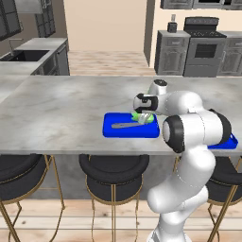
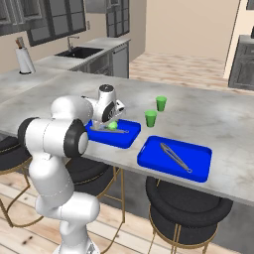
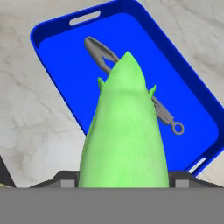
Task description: Gather the garlic and corn from the fridge and place them on a tray on the dining counter. Then gather the steak and fish from the fridge and place them on the other tray.
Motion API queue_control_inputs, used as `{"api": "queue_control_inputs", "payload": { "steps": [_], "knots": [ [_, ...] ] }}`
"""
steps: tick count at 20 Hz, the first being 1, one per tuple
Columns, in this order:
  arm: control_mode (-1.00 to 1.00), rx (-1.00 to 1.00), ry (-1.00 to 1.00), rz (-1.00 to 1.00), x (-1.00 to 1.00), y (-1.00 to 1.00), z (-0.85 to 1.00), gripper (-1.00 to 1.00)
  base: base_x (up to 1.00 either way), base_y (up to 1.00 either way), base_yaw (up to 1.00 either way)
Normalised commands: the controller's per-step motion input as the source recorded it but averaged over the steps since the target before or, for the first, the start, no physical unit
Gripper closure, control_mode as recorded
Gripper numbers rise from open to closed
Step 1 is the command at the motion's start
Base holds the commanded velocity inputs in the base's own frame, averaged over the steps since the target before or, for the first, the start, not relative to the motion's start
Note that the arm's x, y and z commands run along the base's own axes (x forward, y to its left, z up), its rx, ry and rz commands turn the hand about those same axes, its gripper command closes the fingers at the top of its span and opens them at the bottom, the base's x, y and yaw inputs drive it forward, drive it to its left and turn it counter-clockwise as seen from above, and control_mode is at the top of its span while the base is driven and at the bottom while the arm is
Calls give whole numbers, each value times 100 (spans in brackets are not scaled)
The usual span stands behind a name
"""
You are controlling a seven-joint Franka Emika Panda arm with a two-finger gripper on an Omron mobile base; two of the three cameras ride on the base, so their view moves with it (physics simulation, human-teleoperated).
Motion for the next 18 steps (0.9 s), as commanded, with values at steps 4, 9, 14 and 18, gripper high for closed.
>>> {"api": "queue_control_inputs", "payload": {
  "steps": [4, 9, 14, 18],
  "knots": [
    [-100, -2, 0, 10, 0, 0, -24, 100, 0, 0, 0],
    [-100, -1, 3, 6, 19, -1, -22, 100, 0, 0, 0],
    [-100, -2, 4, 7, 9, -1, -10, 100, 0, 0, 0],
    [-100, 0, 5, 5, 4, 0, -15, 100, 0, 0, 0]
  ]
}}
